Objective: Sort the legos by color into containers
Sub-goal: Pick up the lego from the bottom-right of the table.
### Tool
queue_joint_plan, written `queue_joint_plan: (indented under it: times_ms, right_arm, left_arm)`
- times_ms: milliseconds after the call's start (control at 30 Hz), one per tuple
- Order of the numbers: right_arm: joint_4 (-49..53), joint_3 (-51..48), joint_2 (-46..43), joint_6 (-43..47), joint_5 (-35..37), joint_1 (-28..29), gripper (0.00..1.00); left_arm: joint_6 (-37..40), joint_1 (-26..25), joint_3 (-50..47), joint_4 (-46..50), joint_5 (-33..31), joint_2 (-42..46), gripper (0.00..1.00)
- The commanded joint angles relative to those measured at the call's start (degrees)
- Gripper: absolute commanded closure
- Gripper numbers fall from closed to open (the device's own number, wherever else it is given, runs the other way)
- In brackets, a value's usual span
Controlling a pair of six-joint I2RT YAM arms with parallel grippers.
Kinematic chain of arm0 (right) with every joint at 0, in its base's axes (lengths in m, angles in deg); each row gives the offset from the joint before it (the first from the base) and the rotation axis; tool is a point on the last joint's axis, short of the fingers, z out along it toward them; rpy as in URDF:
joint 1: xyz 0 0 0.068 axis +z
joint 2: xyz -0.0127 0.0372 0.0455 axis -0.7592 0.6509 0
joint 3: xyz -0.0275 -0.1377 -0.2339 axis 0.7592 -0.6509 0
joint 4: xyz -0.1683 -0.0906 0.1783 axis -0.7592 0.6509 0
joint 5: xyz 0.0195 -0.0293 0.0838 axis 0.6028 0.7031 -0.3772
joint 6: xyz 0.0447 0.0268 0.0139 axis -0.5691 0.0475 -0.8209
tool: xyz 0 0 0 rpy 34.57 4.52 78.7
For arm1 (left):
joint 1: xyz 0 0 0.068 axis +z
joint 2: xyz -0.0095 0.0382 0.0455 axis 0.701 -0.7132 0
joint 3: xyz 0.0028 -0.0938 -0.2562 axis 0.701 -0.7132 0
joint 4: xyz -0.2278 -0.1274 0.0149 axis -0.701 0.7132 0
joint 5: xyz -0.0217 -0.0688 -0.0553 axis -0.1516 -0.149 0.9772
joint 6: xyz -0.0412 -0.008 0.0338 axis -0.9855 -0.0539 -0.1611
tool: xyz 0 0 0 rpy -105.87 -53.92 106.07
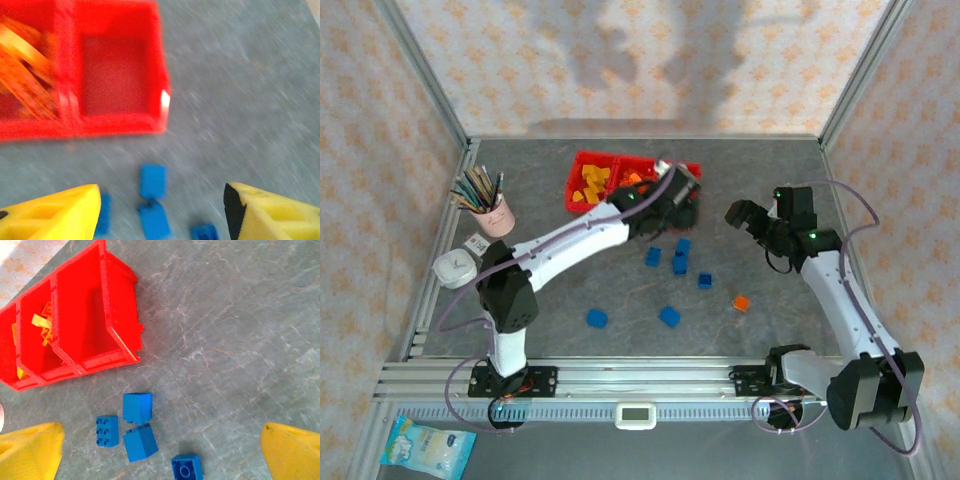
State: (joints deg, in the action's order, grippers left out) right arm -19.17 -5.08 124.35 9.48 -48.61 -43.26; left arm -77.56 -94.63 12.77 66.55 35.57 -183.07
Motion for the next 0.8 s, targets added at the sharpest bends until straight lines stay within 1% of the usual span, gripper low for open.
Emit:
queue_joint_plan:
  times_ms: [0,67,167,233,300,400,533,767]
  right_arm:
    - [6.3,-2.2,-3.0,-1.7,4.4,-0.8,0.00]
    - [6.8,-4.2,-3.9,-2.2,5.1,-2.8,0.00]
    - [4.8,-7.1,-4.8,-1.9,4.1,-7.3,0.00]
    - [3.8,-8.0,-3.8,-1.4,2.8,-10.2,0.00]
    - [2.2,-8.7,-2.5,-1.0,0.6,-12.1,0.00]
    - [0.6,-8.9,-1.0,-0.3,0.4,-13.8,0.00]
    - [-1.3,-8.9,1.3,0.4,-0.5,-16.0,0.00]
    - [-3.8,-9.3,4.2,1.5,-2.5,-19.1,0.00]
  left_arm:
    - [-7.9,-3.4,-4.0,-3.9,3.4,0.8,0.31]
    - [-10.0,-6.5,-5.7,-6.6,4.0,0.5,0.31]
    - [-12.5,-10.3,-6.6,-9.6,3.7,-1.3,0.31]
    - [-13.5,-12.4,-6.6,-11.6,4.2,-3.6,0.31]
    - [-13.8,-14.6,-4.8,-11.8,3.9,-6.7,0.31]
    - [-13.6,-17.2,-1.6,-10.9,2.3,-11.0,0.31]
    - [-13.1,-19.2,3.7,-8.3,0.4,-17.2,0.31]
    - [-12.4,-20.3,12.0,-4.3,-2.0,-26.9,0.31]
